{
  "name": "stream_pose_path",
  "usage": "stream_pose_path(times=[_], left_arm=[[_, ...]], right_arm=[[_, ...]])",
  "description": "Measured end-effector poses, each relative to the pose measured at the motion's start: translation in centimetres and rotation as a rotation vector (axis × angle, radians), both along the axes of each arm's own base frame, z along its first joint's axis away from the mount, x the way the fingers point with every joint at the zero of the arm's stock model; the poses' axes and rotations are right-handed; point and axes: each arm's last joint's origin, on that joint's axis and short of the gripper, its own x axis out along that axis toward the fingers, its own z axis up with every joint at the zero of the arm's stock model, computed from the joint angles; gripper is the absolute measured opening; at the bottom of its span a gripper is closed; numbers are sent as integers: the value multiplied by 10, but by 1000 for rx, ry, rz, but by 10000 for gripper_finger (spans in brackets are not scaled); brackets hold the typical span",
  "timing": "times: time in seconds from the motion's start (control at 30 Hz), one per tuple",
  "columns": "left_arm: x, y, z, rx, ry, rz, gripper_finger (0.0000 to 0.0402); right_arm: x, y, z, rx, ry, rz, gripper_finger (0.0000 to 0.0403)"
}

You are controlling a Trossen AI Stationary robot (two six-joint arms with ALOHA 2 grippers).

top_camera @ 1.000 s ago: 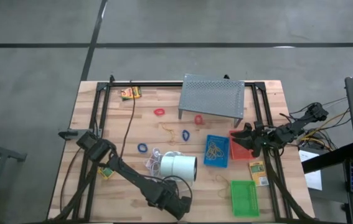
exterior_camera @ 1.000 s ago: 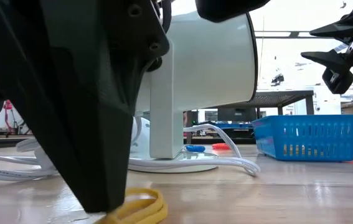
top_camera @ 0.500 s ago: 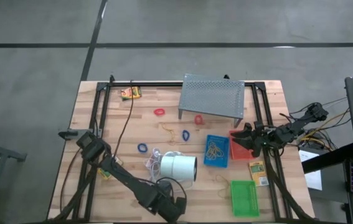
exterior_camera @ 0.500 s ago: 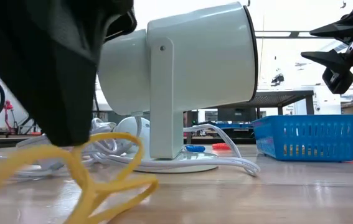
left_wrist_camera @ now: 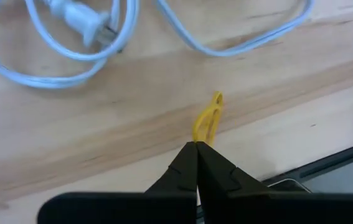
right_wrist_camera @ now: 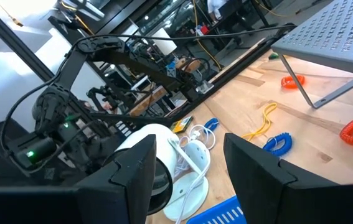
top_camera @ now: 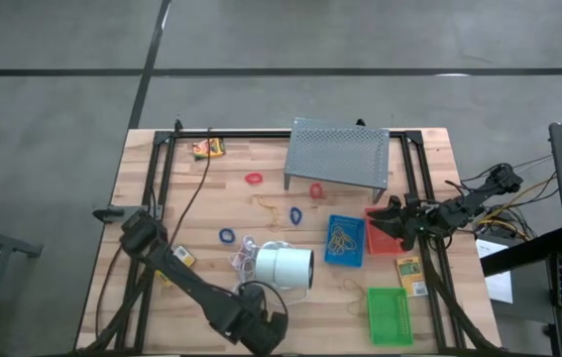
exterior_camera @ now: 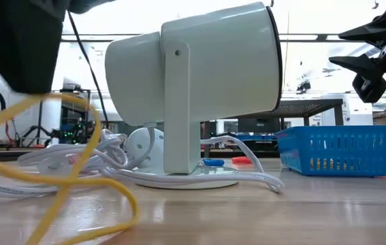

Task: Pick & Place Office Desk Supplies
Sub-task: Put the yellow rubber band into the blue bin

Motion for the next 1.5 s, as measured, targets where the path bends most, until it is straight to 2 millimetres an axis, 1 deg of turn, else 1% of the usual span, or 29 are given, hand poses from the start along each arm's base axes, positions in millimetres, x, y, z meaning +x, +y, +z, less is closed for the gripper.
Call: stream_pose_path(times=[0.4,0.67,0.9,1.1,1.3,1.5], left_arm=[[-11,-9,25,190,-216,-108,0],[-12,-20,30,324,-337,-247,0],[-13,-32,37,503,-468,-366,0],[-10,-36,42,635,-530,-440,0],[-7,-36,45,707,-559,-455,0],[1,-34,50,790,-597,-451,0]], right_arm=[[0,0,0,0,0,0,185],[0,0,0,0,0,0,185],[0,0,0,0,0,0,185],[0,0,0,0,1,0,185],[0,0,0,0,1,0,185],[0,0,0,0,1,0,185]])
